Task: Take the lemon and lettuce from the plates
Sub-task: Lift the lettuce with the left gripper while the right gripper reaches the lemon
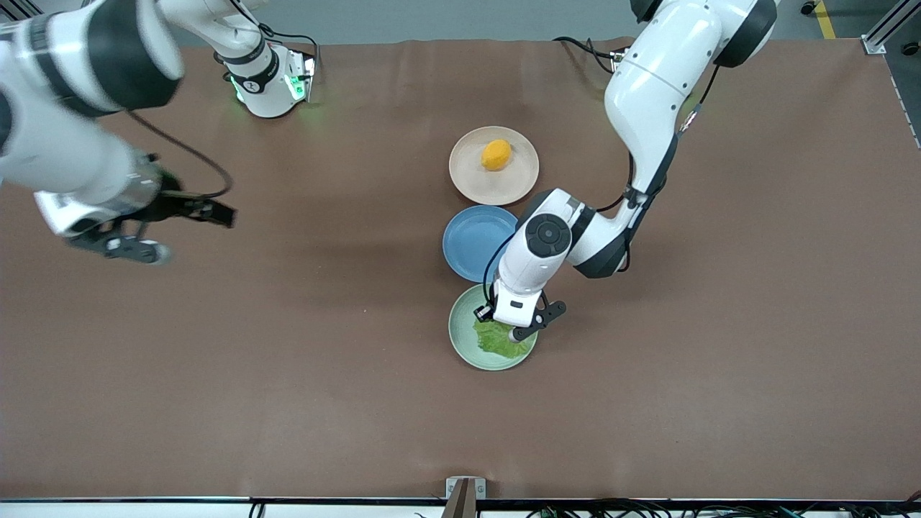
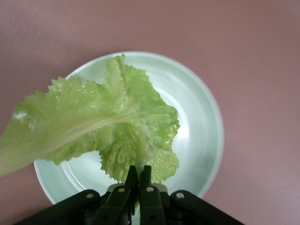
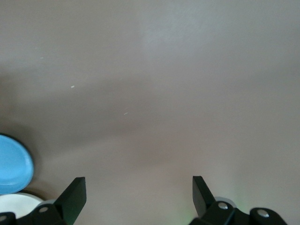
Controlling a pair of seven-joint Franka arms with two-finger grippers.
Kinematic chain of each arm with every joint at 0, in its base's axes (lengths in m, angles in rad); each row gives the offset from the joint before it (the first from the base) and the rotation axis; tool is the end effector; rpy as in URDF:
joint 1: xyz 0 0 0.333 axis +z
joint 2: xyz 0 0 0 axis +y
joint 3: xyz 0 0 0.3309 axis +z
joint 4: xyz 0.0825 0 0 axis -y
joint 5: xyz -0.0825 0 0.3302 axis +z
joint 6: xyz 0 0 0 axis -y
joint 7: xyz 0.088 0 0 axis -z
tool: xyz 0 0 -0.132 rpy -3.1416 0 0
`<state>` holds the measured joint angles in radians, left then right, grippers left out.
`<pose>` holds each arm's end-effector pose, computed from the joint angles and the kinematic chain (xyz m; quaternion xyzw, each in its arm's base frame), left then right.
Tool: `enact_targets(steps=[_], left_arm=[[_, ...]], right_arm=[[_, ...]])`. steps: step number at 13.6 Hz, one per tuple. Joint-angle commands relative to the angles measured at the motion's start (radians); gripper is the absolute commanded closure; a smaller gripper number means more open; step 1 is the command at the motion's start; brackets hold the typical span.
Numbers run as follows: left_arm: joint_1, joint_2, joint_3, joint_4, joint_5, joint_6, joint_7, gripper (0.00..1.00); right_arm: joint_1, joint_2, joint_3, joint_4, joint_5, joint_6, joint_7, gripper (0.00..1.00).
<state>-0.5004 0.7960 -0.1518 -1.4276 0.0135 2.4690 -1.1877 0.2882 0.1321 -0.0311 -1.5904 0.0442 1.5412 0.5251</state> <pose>0.5911 -0.4188 0.2684 0.9488 0.2857 0.0400 0.1284 0.5079 0.1407 0.5362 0.9866 -0.1344 -0.0913 0.0160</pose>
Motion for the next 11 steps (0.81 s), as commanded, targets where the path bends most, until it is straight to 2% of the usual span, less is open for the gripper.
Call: enact_targets(steps=[1, 4, 7, 11], left_arm=[[0.011, -0.116, 0.001, -0.028, 0.014, -0.03, -0.018, 1.0], [0.062, -0.208, 0.003, -0.042, 0.016, -0.096, -0.004, 1.0], [0.141, -0.314, -0.006, -0.141, 0.016, -0.111, 0.042, 1.0], [0.238, -0.452, -0.006, -0.226, 0.022, -0.396, 0.089, 1.0]], right_arm=[[0.103, -0.034, -0.006, -0.045, 0.057, 0.014, 0.218, 0.0], [0.259, -0.066, -0.006, -0.158, 0.062, 0.153, 0.45, 0.0], [0.438, -0.062, -0.006, -0.247, 0.062, 0.307, 0.682, 0.0], [0.613, -0.051, -0.006, -0.332, 0.062, 0.471, 0.801, 0.0]])
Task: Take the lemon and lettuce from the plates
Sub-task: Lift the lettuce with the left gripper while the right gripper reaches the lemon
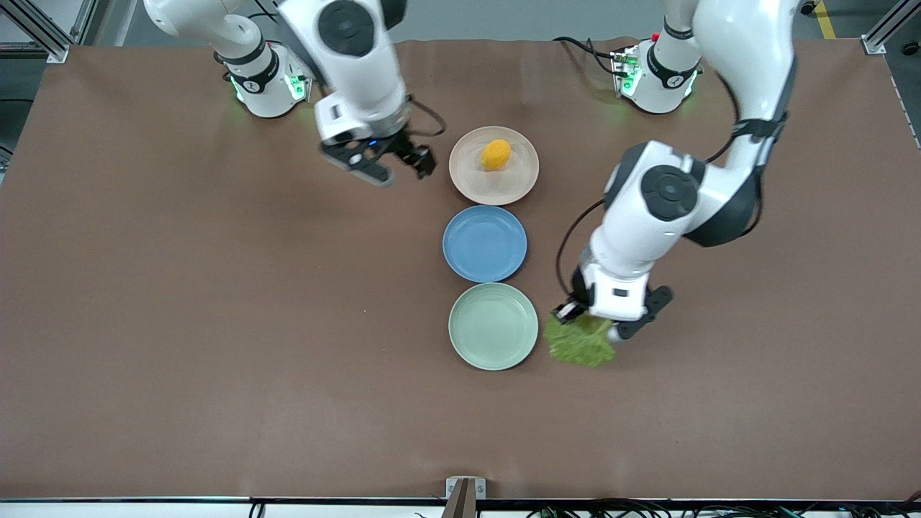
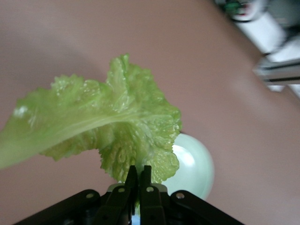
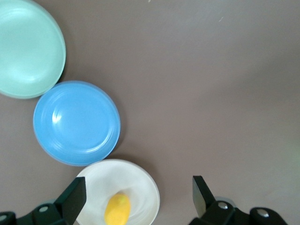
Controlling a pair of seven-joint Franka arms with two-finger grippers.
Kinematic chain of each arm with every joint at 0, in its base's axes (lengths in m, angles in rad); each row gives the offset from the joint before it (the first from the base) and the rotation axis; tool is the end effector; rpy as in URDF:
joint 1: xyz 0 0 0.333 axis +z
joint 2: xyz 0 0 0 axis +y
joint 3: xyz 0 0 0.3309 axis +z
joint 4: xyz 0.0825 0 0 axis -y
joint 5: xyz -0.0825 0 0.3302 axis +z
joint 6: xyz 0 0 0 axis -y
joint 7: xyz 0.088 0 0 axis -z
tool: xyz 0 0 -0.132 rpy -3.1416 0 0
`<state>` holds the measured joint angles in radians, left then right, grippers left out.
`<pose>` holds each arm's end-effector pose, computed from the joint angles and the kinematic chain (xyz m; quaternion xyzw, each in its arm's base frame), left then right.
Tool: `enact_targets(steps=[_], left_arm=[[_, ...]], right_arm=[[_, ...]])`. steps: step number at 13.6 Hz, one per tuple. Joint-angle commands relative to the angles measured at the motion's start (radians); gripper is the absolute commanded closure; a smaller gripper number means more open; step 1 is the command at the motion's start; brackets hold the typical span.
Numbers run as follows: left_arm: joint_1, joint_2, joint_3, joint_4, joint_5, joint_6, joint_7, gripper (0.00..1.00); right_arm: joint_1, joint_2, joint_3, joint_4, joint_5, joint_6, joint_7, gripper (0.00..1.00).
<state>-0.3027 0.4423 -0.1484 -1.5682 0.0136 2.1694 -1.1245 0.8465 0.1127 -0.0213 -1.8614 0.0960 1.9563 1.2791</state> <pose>0.5983 -0.2727 0.4170 0.9383 0.3351 0.0399 0.0756 0.3605 0.4036 0.4656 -0.9691 0.2427 0.0418 0.0137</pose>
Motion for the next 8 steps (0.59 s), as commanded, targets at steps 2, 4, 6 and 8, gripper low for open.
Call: enact_targets(steps=[2, 4, 6, 8], left_arm=[[0.1, -0.143, -0.011, -0.148, 0.023, -0.151, 0.124, 1.0], [0.144, -0.189, -0.013, -0.235, 0.022, -0.14, 0.191, 1.0], [0.172, -0.226, -0.014, -0.327, 0.016, -0.073, 0.213, 1.0], [0.186, -0.269, -0.017, -0.455, 0.013, 0.066, 0.213, 1.0]], right_arm=[[0.127, -0.008, -0.017, -0.082, 0.007, 0.094, 0.135, 0.0], [0.179, 0.022, -0.017, -0.117, 0.004, 0.151, 0.16, 0.0], [0.224, 0.1, -0.017, -0.124, -0.005, 0.238, 0.238, 0.0], [0.272, 0.162, -0.019, -0.124, -0.025, 0.295, 0.314, 0.0]])
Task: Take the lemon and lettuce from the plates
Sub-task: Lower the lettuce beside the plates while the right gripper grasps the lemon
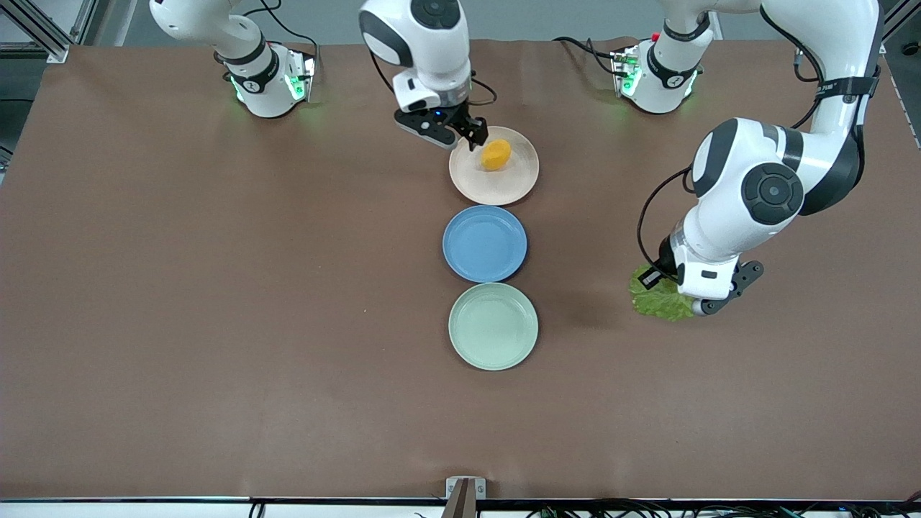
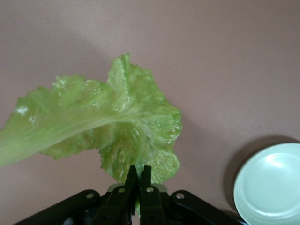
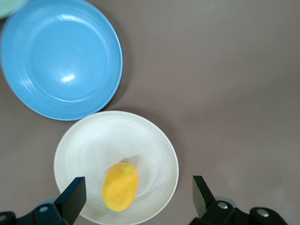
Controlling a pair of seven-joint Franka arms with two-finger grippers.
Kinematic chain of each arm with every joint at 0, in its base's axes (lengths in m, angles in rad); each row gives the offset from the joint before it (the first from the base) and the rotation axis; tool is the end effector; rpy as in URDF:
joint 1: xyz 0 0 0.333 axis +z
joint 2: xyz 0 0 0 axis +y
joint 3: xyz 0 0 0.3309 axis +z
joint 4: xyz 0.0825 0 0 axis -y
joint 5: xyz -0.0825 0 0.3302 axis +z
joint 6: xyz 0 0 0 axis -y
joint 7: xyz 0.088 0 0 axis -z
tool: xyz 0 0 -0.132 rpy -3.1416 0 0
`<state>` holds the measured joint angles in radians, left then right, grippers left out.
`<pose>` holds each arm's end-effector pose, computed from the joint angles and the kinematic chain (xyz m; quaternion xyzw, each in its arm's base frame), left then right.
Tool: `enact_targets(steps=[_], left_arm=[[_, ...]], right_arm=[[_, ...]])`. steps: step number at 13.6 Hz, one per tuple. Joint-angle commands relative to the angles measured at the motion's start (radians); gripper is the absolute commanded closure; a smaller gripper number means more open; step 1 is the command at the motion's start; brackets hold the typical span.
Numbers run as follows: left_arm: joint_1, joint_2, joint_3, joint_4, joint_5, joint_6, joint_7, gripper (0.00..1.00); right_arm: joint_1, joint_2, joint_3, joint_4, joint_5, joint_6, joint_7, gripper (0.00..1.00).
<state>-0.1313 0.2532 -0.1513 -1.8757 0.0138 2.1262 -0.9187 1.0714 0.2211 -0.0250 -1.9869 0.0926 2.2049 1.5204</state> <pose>0.5529 -0.1542 0.3971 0.9502 0.3115 -0.0072 0.0108 0.2732 0.4834 0.3755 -0.9647 0.2610 0.0335 0.0084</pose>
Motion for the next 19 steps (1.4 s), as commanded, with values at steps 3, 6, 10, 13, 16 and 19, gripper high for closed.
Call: enact_targets(steps=[3, 6, 10, 13, 16, 19], left_arm=[[0.044, -0.106, -0.016, -0.3, 0.012, 0.262, 0.035, 1.0], [0.079, -0.107, -0.016, -0.4, 0.012, 0.352, 0.098, 1.0], [0.107, -0.069, -0.016, -0.447, 0.012, 0.428, 0.124, 1.0], [0.108, -0.016, -0.016, -0.454, 0.012, 0.497, 0.127, 1.0], [0.108, 0.014, -0.014, -0.471, 0.012, 0.546, 0.141, 0.99], [0.133, 0.02, -0.016, -0.483, 0.012, 0.548, 0.207, 0.96]], right_arm=[[0.117, 0.092, -0.016, 0.003, -0.024, 0.117, 0.16, 0.0], [0.174, 0.154, -0.016, 0.01, -0.078, 0.182, 0.286, 0.0], [0.176, 0.217, -0.018, 0.017, -0.106, 0.248, 0.365, 0.0], [0.16, 0.242, -0.021, 0.039, -0.105, 0.3, 0.368, 0.0], [0.171, 0.293, -0.021, 0.077, -0.106, 0.297, 0.376, 0.0], [0.182, 0.334, -0.021, 0.095, -0.106, 0.297, 0.403, 0.01]])
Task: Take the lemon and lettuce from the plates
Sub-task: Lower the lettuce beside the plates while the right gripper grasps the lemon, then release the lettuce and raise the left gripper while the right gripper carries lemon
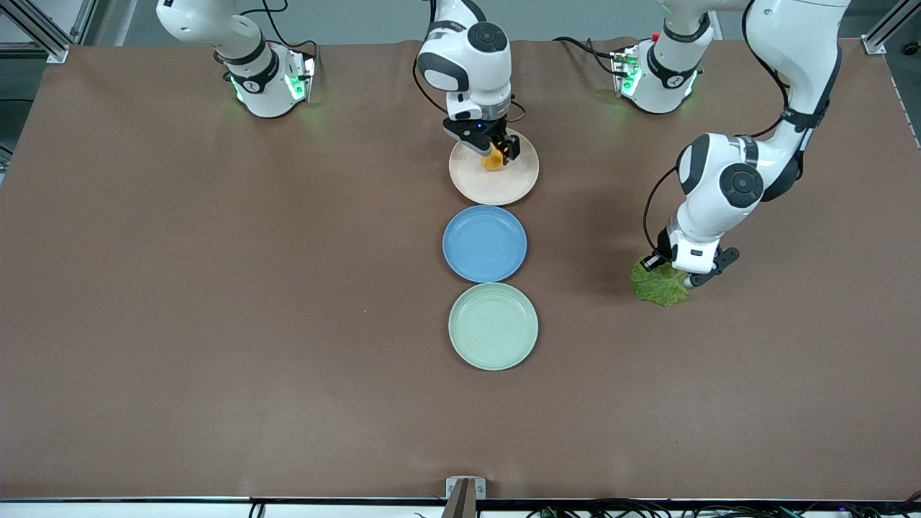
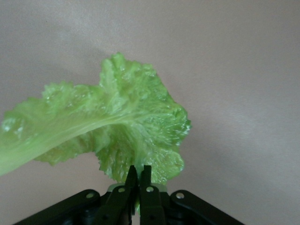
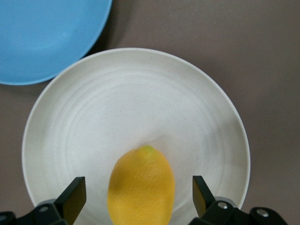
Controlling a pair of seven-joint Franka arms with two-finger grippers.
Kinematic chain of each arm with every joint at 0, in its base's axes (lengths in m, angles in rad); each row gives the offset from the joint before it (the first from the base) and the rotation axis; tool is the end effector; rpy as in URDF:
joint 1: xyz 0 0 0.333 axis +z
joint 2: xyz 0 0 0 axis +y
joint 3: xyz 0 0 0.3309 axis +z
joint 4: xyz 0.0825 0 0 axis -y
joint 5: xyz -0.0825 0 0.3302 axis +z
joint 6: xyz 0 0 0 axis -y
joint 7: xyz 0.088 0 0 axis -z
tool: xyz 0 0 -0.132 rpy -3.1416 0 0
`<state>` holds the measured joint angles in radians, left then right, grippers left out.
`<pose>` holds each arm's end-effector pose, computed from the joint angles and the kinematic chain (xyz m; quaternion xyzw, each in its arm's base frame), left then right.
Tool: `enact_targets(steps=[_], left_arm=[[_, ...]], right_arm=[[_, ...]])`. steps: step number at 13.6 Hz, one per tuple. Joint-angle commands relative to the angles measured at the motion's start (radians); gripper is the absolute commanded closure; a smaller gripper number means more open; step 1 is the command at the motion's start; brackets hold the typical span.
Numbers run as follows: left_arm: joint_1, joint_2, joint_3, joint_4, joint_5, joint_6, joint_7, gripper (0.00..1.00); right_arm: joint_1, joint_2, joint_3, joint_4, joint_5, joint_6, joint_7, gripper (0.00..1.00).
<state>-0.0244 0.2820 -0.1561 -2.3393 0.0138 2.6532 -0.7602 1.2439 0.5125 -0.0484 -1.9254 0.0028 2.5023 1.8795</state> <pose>0.4913 -0.0902 0.2550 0.9587 0.2832 0.0076 0.0243 0.2207 0.5655 0.2568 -0.9423 0.3329 -0.0120 0.0321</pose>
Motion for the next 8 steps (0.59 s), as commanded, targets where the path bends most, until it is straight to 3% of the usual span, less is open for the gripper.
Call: enact_targets(steps=[1, 2, 3, 4, 5, 8], left_arm=[[0.026, -0.01, -0.011, -0.021, 0.011, 0.019, 0.077, 0.93], [0.035, -0.015, -0.011, -0.02, 0.012, 0.017, 0.094, 0.74], [0.044, -0.02, -0.011, -0.018, 0.012, 0.016, 0.113, 0.34], [0.043, -0.023, -0.011, -0.018, 0.012, 0.016, 0.142, 0.06], [0.044, -0.027, -0.011, -0.017, 0.011, 0.011, 0.163, 0.0], [0.046, -0.061, -0.01, 0.0, 0.012, -0.05, 0.244, 0.0]], right_arm=[[0.017, 0.049, 0.002, 0.034, -0.017, -0.002, 0.044, 0.02], [0.022, 0.057, 0.002, 0.034, -0.017, -0.003, 0.044, 0.05], [0.025, 0.063, 0.002, 0.034, -0.017, -0.003, 0.046, 0.1], [0.032, 0.067, 0.002, 0.036, -0.017, 0.0, 0.053, 0.17], [0.037, 0.069, 0.002, 0.039, -0.017, 0.001, 0.058, 0.25], [0.035, 0.067, 0.002, 0.048, -0.017, -0.006, 0.058, 0.62]])
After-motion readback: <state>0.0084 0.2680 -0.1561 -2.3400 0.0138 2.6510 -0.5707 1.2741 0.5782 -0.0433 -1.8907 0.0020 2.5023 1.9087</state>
